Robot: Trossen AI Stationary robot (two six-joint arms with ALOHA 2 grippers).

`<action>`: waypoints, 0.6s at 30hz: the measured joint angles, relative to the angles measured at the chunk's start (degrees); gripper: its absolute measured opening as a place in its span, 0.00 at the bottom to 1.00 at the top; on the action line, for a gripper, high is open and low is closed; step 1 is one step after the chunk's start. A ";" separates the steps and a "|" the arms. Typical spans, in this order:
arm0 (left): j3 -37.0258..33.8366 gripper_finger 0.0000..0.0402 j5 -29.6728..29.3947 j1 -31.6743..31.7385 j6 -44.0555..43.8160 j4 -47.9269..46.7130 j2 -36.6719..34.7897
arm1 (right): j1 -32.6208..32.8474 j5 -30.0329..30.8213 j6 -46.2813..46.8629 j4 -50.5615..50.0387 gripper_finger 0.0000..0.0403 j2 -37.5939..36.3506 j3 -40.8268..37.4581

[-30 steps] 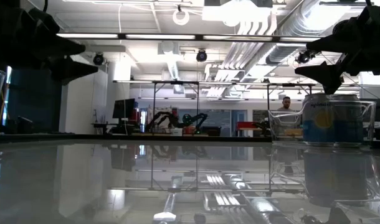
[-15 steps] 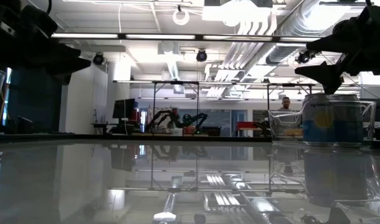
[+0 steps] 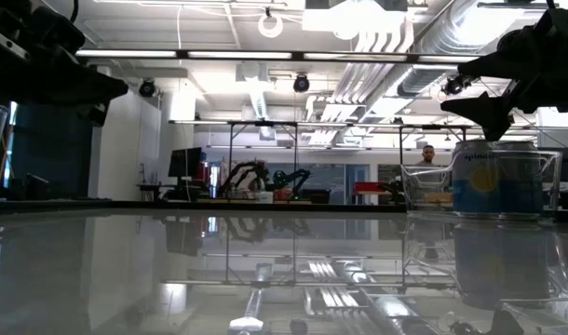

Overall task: Sort soda cans
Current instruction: Return to Home Position

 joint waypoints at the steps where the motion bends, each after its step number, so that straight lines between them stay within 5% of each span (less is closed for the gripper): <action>1: 0.00 0.03 0.00 0.00 -0.48 0.00 0.00 | -0.01 0.00 -0.07 0.00 0.76 0.00 0.00; 11: 0.00 0.05 -0.05 0.00 -1.08 0.00 0.00 | 0.00 0.02 -0.48 0.06 0.76 0.00 0.00; 18: 0.00 0.05 -0.16 0.02 -1.07 0.02 0.00 | -0.04 1.13 -9.15 0.87 0.76 -0.04 0.00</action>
